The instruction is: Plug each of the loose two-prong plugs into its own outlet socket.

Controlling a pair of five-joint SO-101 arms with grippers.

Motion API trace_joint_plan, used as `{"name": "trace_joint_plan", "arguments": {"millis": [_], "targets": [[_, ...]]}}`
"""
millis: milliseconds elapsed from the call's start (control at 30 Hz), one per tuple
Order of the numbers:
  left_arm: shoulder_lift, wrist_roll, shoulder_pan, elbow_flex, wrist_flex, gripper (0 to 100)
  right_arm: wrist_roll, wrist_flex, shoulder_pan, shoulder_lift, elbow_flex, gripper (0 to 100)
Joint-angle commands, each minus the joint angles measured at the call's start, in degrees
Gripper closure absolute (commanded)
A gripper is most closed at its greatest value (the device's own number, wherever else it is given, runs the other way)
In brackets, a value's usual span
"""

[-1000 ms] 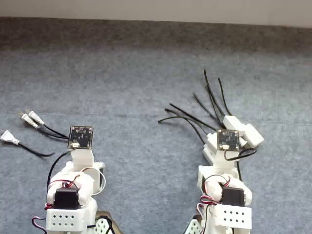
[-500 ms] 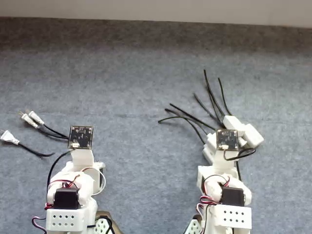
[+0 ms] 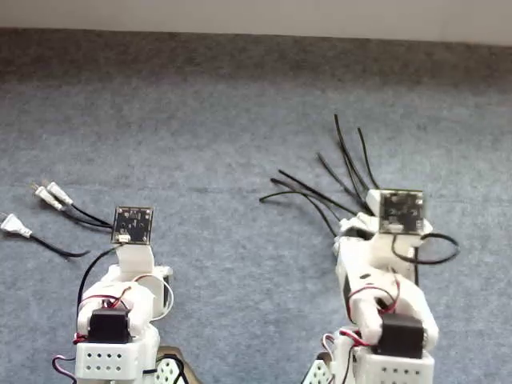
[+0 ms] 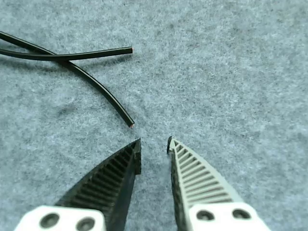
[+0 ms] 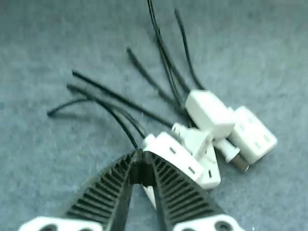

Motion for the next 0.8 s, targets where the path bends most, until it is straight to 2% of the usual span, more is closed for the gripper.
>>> {"name": "trace_joint_plan", "arguments": {"millis": [0,67,233,333,433,600,767], "targets": [[-0.31,0.26,0.48,1.01,0.18,89,-0.70,-3.91,0.13,-0.22,-11.38,99.0],[-0.31,0.26,0.48,1.01,0.18,89,1.14,-5.93,1.01,-0.22,-11.65,98.8],[-0.31,0.26,0.48,1.01,0.18,89,15.12,-11.74,2.33,0.31,-10.51,98.8],[-0.31,0.26,0.48,1.01,0.18,89,18.81,-11.91,2.51,0.57,-8.31,98.8],[-0.31,0.26,0.48,1.01,0.18,89,18.20,-8.84,3.74,5.41,-6.90,96.8],[-0.31,0.26,0.48,1.01,0.18,89,11.52,0.13,4.26,26.07,-16.13,80.0],[-0.31,0.26,0.48,1.01,0.18,89,11.78,13.58,1.54,48.22,-35.03,79.7]]}}
